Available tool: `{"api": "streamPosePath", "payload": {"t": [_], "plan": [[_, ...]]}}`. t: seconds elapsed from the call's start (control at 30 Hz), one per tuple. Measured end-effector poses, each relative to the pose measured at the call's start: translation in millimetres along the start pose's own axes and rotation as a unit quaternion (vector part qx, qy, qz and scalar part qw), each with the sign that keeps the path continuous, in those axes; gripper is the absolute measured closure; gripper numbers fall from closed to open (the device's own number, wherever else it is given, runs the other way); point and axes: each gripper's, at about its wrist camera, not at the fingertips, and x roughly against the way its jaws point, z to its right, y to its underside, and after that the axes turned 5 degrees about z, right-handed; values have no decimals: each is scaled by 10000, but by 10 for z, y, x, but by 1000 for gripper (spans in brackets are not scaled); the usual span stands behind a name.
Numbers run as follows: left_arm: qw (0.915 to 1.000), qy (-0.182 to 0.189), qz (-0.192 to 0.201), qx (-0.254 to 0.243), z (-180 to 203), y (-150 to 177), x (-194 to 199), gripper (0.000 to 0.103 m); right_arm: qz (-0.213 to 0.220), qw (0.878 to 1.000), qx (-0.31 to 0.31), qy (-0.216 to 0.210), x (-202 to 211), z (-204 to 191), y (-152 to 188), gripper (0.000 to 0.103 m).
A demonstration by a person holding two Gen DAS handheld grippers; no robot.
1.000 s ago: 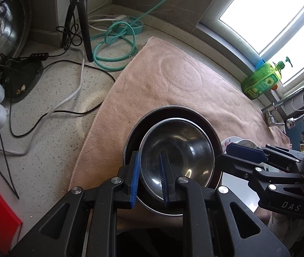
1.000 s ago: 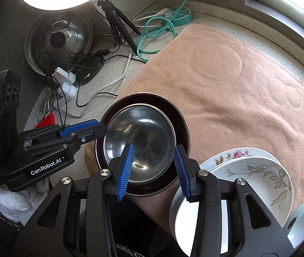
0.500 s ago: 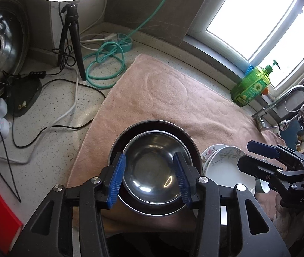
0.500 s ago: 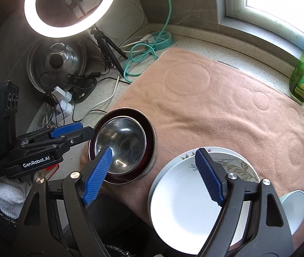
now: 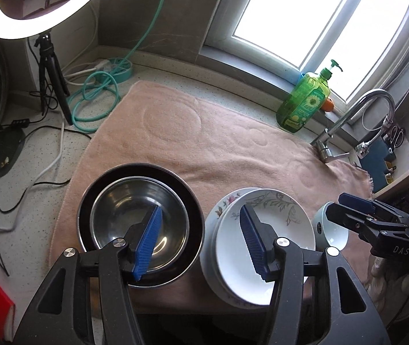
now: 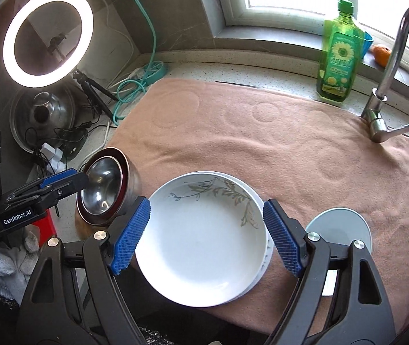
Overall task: Organize plates and bowls
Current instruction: 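Move the left tool to the rim of the light blue bowl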
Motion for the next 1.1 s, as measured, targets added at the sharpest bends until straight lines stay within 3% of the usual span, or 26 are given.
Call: {"api": "streamPosePath", "payload": {"t": [0.57,0.8,1.1], "plan": [[9946,670,-484,-629,969,151,-488,47,150,9894,-1212,785,464,1361,436,20],[9880,966,-774,-928,1384,270,-733,47,111,9856,-1414,925,483,1694,574,20],[9782,1212,-1122,-1258,1797,441,-1053,50,-4,9848,-1540,802,409,1894,699,20]]}}
